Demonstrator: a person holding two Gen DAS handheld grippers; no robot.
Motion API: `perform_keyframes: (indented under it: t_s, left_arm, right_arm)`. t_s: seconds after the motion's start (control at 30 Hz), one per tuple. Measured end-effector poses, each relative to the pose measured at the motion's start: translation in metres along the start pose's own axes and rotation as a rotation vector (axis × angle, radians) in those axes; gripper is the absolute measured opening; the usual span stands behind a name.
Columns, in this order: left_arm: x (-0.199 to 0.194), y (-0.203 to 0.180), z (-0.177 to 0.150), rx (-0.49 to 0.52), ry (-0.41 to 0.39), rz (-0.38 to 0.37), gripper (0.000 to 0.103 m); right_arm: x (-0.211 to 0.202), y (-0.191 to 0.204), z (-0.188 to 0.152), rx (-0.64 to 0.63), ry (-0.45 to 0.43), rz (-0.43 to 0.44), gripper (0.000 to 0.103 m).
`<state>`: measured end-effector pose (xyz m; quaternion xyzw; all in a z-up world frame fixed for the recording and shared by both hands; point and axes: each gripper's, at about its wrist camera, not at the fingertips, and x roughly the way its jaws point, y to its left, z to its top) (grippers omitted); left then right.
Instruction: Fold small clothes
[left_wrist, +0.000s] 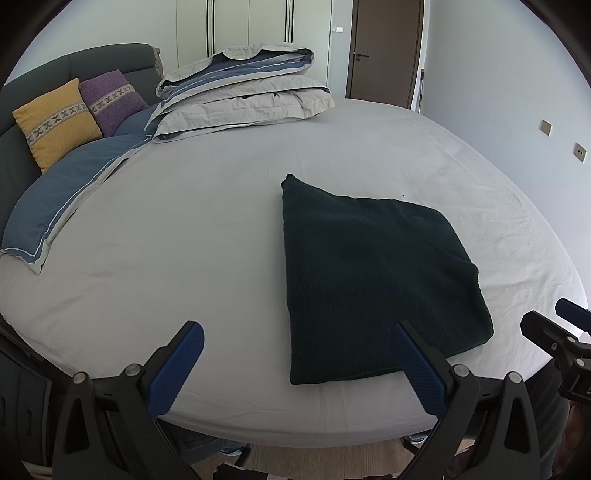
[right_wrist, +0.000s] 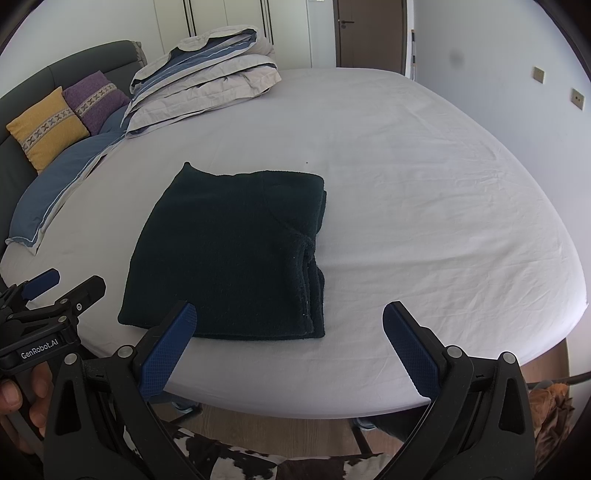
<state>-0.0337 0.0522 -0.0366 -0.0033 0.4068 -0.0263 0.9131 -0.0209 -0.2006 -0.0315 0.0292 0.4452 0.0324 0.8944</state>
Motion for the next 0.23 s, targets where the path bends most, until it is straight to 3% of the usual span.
perform_keyframes:
  t_s: [0.23]
  left_arm:
    - [0.0026, 0.0049, 0.0021, 0.001, -0.003, 0.003, 0.103]
  right_arm:
    - [0.0015, 0.0003, -0.002, -0.003, 0.004, 0.004, 0.103]
